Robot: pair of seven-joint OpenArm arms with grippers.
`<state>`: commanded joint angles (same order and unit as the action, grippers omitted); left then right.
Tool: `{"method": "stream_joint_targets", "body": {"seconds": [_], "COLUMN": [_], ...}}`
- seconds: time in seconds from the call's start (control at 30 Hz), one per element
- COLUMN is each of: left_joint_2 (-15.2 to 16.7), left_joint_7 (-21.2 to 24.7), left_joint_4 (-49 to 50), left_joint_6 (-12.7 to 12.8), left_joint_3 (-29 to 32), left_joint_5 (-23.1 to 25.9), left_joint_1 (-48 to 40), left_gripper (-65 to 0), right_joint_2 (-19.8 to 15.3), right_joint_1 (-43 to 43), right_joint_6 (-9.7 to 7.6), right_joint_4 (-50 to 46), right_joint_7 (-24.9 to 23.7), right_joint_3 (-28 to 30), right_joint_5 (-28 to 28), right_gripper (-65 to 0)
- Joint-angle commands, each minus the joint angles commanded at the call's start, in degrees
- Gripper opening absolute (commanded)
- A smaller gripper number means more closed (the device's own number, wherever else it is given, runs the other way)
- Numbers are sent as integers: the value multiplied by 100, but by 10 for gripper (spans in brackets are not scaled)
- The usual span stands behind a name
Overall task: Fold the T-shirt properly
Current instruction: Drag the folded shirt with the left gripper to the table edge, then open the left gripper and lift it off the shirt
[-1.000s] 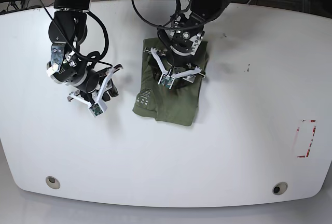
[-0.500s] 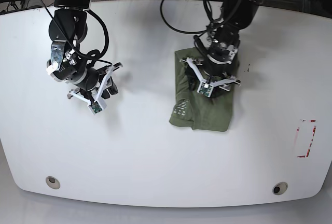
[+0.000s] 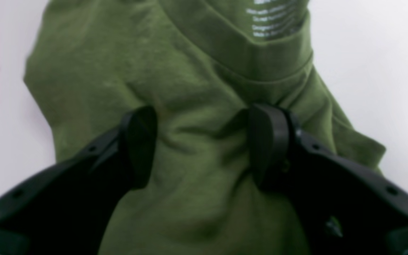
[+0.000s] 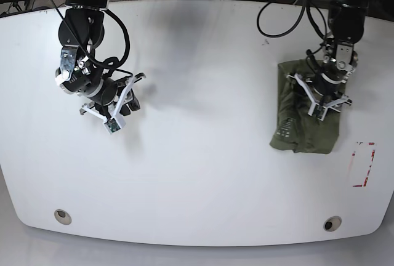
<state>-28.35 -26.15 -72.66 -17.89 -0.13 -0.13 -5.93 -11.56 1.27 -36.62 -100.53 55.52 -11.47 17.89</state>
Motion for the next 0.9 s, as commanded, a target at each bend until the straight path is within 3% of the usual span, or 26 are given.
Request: {"method": "stream_joint_targets", "body": {"seconds": [0.3,0.53,0.83,0.9], "left_joint_2": [-756,-1099,-1160,-1169], "left_joint_7": [26,35,0,-18], "left_joint_4": [738,1099,1108,1011], "left_joint_6": [-1134,-1433,-2207,-2211], "left_joint_3": [-985,-1363,-1741,-1776], "left_joint_5": [0,0,-9,-9], "left_joint_1": [9,193,721,844], "left_gripper": [-271,-271,-271,-271], "right_joint_2": [9,9,26,26], "right_joint_1": [-211,-237,-255,-255], "right_joint_6": [0,0,0,0], "right_joint_4": [-378,-396,-396,-396], "right_joint_7": [-9,-9,-18,-26], "right_joint_3": [0,0,9,9], "right_joint_5": [-9,-9,-9,-9], "right_gripper": [-504,-504,-504,-504]}}
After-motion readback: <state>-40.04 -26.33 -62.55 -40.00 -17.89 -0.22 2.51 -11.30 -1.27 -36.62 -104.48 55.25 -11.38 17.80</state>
